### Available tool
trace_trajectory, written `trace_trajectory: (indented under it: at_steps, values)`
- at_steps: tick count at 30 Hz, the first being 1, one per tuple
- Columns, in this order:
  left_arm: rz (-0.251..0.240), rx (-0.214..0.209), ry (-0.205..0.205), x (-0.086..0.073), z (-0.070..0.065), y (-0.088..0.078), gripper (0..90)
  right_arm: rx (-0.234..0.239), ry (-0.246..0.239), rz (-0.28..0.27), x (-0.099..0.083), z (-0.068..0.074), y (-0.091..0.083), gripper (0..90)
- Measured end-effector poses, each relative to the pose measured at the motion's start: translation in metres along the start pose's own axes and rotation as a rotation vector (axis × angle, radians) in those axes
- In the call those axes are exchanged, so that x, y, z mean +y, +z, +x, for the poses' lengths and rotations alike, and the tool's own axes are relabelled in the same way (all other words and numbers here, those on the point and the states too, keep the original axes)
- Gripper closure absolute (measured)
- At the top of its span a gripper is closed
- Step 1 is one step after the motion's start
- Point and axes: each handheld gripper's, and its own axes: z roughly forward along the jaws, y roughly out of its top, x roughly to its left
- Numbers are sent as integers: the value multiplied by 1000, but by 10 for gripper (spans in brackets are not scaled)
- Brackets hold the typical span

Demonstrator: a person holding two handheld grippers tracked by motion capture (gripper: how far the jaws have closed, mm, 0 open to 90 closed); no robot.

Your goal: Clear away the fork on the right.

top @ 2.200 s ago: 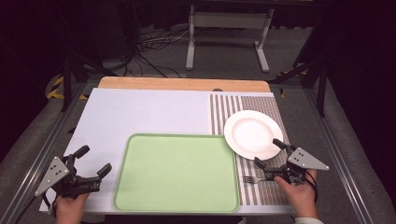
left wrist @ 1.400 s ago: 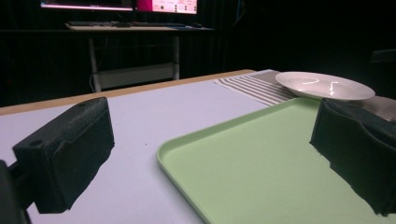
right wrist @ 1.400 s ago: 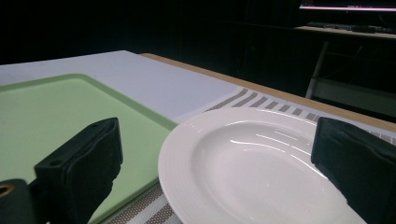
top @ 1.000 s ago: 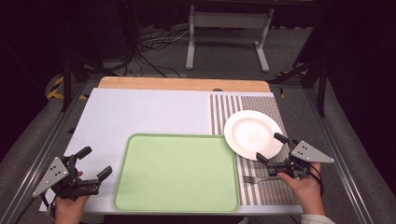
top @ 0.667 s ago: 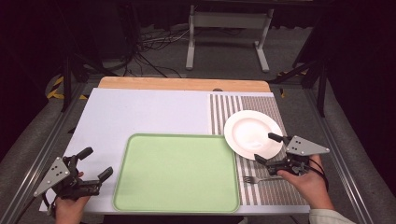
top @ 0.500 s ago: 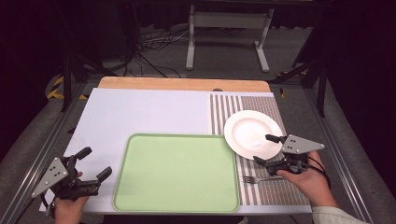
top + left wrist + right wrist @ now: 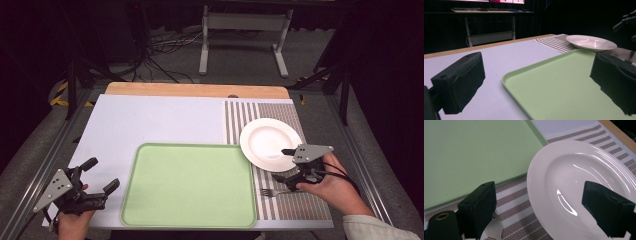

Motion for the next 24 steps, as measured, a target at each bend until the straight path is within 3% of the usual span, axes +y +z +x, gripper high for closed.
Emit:
trace_trajectory:
  at_steps: [12,17,24]
  values:
    - [-7,2,-2,0,0,-1,3,81,-71,191,1,3,4,136]
    - [-9,2,-1,0,0,-1,3,95,-92,242,-1,6,5,137]
    - [-10,3,-1,0,0,-1,3,160,-126,317,-3,8,10,147]
